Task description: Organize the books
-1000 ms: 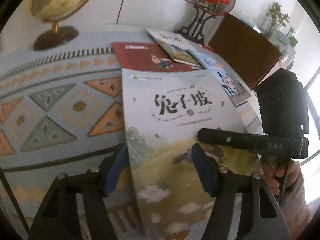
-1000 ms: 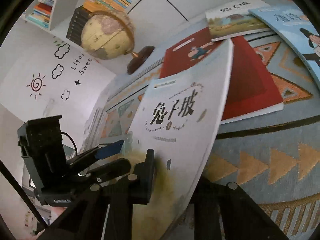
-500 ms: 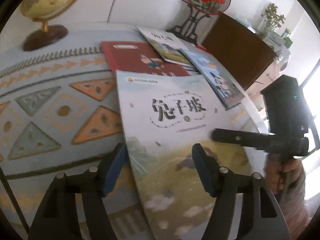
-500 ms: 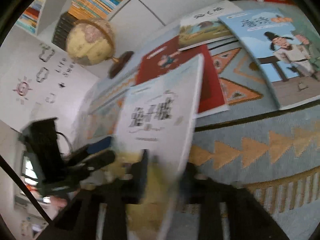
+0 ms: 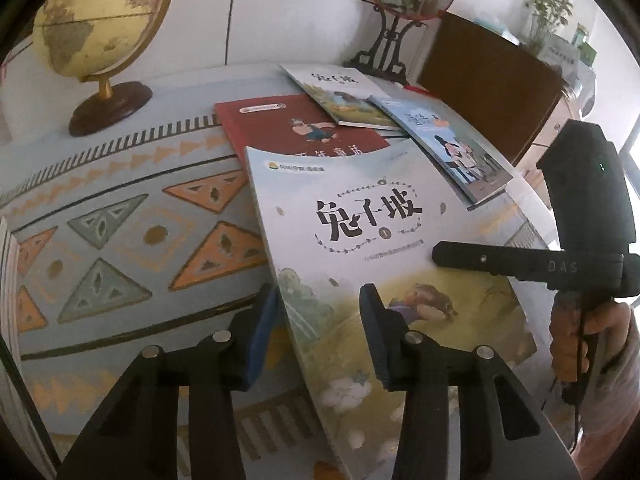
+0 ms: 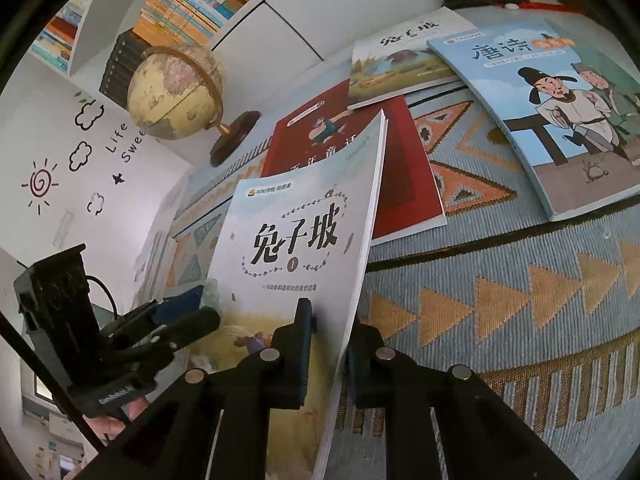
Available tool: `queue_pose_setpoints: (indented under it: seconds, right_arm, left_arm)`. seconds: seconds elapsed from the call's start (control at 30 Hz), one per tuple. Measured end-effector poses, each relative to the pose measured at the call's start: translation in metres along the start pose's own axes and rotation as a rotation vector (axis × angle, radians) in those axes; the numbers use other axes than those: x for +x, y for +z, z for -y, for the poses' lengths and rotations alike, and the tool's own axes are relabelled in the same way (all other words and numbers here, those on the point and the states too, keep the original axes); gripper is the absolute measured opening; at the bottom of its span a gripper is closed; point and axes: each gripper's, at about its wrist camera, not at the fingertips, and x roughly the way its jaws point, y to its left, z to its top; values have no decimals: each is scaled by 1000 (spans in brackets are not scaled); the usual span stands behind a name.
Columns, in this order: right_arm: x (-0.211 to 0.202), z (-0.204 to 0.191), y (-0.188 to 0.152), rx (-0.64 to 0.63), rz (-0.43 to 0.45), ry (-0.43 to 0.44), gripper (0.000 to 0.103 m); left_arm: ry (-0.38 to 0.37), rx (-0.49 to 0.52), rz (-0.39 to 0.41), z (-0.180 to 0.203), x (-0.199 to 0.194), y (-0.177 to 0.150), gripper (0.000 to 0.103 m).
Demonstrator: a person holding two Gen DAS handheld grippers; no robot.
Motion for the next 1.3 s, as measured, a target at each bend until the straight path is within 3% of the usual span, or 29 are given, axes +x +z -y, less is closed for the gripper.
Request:
queue_pose_setpoints:
  seconds: [0.1, 0.23, 0.3, 0.4, 0.8, 1.07, 1.3]
  right_arm:
    - [-1, -3, -1, -8, 10, -9, 14]
    - [-5, -4, -2, 2, 28, -11, 10]
    - [-9, -7, -4, 11, 31, 10, 8]
    - [-13, -19, -4, -16, 35, 6, 8]
    - [-15, -85, 6, -52, 30, 46, 8]
    - [14, -171, 16, -125, 5, 61, 8]
    - [69, -247, 14, -181, -41, 101, 8]
  left_arm:
    - [-25, -20, 13, -2, -3, 1, 39]
    - [-146, -87, 45, -11, -19, 1, 39]
    - [-160, -95, 45, -8, -24, 2, 39]
    - [-89, -39, 64, 2, -33, 3, 39]
    - [-5, -84, 105, -30, -85, 5, 39]
    - [83, -139, 154, -84, -139, -1, 39]
    - [177, -206, 176, -149, -182, -20, 39]
